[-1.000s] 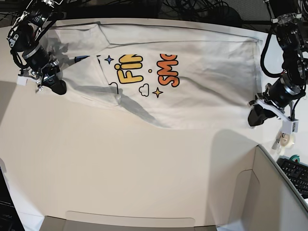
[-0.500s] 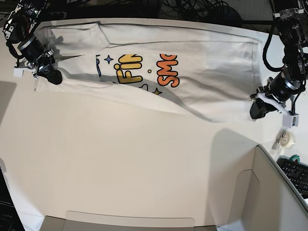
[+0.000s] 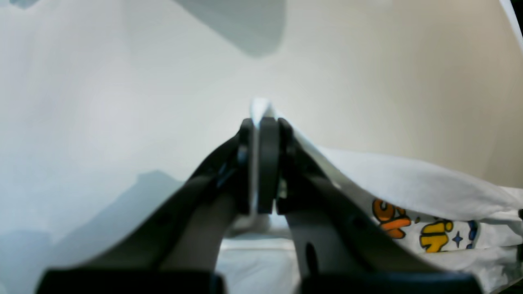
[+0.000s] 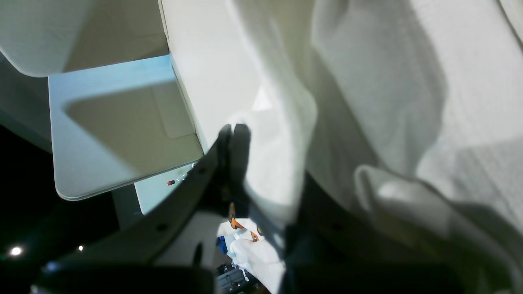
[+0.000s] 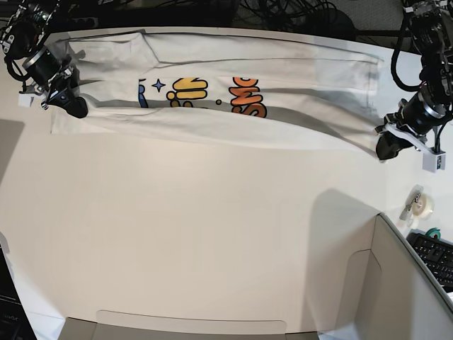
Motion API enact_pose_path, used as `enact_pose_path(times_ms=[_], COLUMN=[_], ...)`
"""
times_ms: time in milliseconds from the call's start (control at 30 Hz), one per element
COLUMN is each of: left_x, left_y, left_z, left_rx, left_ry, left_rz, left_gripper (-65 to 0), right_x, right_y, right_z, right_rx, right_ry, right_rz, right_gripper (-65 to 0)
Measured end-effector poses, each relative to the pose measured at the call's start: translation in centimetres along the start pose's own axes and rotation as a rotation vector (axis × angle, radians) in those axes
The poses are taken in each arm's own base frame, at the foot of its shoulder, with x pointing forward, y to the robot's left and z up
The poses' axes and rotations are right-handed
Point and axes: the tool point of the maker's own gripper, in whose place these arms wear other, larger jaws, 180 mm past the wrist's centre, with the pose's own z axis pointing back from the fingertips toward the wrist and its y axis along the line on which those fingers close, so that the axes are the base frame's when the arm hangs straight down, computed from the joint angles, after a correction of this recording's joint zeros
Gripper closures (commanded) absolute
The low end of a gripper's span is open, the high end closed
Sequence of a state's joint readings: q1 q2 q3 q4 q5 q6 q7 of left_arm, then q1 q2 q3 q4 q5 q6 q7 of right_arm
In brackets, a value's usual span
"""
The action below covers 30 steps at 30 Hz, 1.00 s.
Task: Layout the t-shirt on the table in an organized manner, then fold the t-shirt properly
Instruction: 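Fold the shirt lengthwise with both grippers over the print toward the collar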
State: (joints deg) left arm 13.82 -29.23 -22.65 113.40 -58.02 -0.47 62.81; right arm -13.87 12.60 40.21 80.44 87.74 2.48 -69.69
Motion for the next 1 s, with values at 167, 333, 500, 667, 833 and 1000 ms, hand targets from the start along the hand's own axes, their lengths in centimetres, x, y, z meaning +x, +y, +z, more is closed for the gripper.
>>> enact_pose_path(times_ms=[167, 333, 500, 667, 833, 1000], left_x=[-1.1, -2.7, -4.1, -4.2, -1.5, 0.5], left_y=[0.3, 0.7, 1.0, 1.4, 2.7, 0.7], left_z=[0.1, 0.3, 0.5, 0.5, 0.1, -1.9], left_rx=[0.009, 0.019, 0.030, 0.045, 0.137, 0.091], left_ry=[0.027, 0.069, 0.104, 0.109, -0.018, -0.176], left_rz=[0.007, 0.015, 0.023, 0.018, -0.058, -0.081], left_gripper=[0.0, 0.0, 0.0, 0.0, 0.0, 0.0], right_x=[0.0, 0.0, 0.0, 0.0, -0.1, -0.3], right_y=[0.0, 0.0, 0.0, 0.0, 0.0, -0.1], right_z=[0.0, 0.1, 0.0, 0.0, -0.1, 0.0], right_rx=[-0.001, -0.001, -0.001, -0.001, -0.001, -0.002], right_ry=[-0.002, -0.001, -0.002, -0.001, 0.005, 0.011], right_rz=[0.000, -0.001, 0.000, 0.000, 0.003, 0.002], right_gripper=[0.0, 0.0, 0.0, 0.0, 0.0, 0.0])
